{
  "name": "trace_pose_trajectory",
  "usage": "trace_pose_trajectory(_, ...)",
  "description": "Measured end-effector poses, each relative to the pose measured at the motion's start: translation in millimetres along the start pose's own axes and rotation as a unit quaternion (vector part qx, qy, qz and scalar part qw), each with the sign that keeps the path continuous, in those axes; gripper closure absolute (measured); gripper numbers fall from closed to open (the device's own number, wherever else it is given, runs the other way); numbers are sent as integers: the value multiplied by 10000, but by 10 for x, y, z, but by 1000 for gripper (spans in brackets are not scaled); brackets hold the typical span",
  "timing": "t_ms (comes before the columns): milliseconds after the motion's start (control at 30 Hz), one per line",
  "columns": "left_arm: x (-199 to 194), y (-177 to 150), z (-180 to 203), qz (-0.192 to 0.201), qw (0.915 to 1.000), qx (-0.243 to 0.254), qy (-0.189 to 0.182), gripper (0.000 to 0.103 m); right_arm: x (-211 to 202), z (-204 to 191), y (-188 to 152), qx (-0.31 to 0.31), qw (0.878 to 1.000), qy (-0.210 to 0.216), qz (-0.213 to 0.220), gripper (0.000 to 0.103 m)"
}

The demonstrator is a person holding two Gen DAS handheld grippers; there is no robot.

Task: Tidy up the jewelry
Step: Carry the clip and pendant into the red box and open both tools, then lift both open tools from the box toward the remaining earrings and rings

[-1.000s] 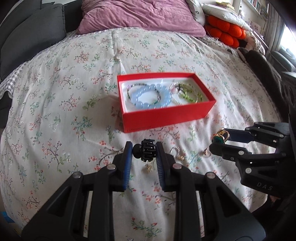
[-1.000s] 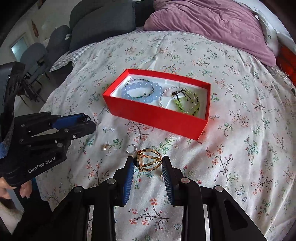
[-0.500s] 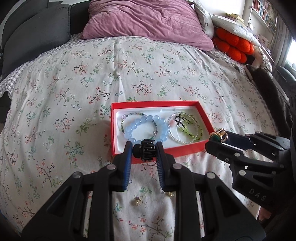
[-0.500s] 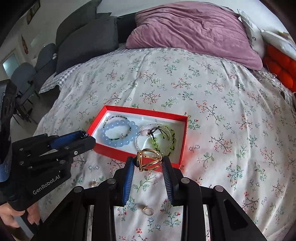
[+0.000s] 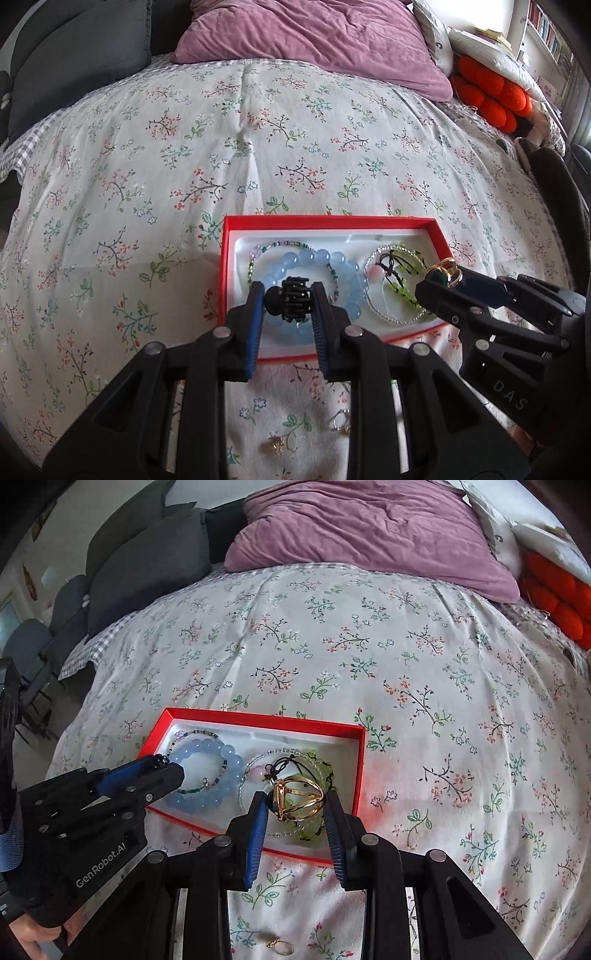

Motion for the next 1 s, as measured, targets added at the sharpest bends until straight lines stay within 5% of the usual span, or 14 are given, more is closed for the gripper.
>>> trace_pose_trajectory(333,75,48,11,52,9999,86,93,76,105,66,34,-4,9999,-110,-22,71)
trace_pose_trajectory(500,16,49,59,87,9997,209,135,75,112,89,48,98,9999,107,-84,59)
trace_pose_trajectory(667,-89,37,47,96,9994,209,239,61,22,33,52,44,10000,83,19,49)
trace_pose_trajectory(1000,-296,-119,-104,-91,9993,-58,370,41,-245,90,-8,171,9998,-69,120,45)
Point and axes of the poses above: each gripper's, at about its wrist camera, not at the fingertips, and x roughly the way its jaws point, z to its right, y to its top, the point moved 2 cm from there along x, roughly the way its jaws point, and after that the axes turned 1 degree about -x, right-handed, at the moved point
